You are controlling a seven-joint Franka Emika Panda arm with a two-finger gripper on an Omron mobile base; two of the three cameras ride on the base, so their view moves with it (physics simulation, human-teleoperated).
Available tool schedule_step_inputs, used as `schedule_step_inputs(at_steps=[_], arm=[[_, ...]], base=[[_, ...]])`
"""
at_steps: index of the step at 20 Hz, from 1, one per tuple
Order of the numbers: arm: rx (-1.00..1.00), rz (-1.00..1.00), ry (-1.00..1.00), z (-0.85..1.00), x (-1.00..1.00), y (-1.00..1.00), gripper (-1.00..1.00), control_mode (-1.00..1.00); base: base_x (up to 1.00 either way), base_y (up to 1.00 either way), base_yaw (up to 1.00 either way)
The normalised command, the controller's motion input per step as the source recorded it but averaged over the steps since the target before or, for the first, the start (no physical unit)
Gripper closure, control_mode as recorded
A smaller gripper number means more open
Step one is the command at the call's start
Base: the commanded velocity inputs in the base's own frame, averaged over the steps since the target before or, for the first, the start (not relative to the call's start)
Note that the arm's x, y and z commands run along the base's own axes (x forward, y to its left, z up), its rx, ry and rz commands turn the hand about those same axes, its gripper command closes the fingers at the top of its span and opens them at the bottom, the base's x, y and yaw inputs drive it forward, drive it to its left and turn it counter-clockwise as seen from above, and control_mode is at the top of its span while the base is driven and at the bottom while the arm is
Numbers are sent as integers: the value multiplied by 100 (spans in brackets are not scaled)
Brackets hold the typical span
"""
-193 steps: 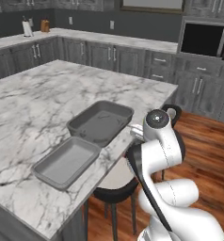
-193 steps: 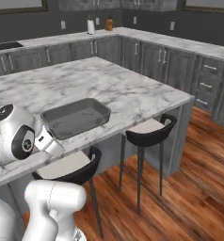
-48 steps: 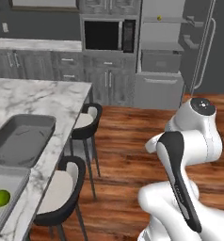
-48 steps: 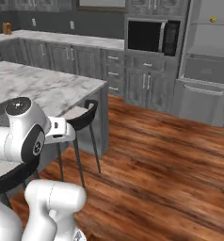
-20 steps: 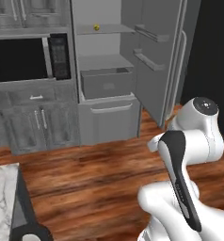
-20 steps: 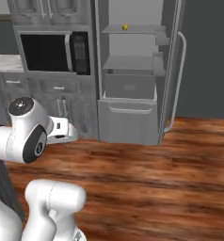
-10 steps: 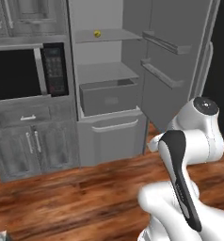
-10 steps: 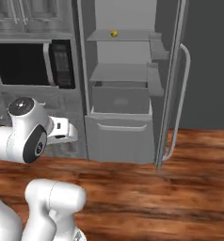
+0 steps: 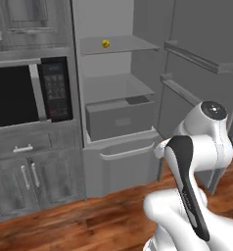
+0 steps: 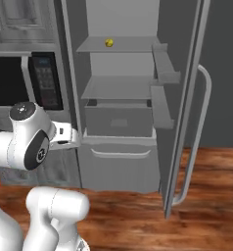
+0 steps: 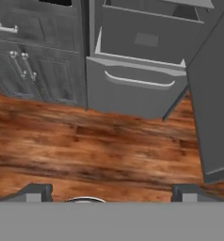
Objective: Place the cold items (lemon and lime) from the fridge in one tupperware on the dining counter. Place the warm items (hot dog and kebab skewer) in the stove area in another tupperware.
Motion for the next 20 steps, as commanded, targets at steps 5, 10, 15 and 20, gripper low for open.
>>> schedule_step_inputs(at_steps=[5,10,15,20], arm=[[0,0,0,0,0,0,-100,100],[0,0,0,0,0,0,-100,100],[0,0,0,0,0,0,-100,100],[0,0,0,0,0,0,-100,100]], base=[[72,-13,-9],[38,-27,-5],[52,-13,-3],[99,0,0]])
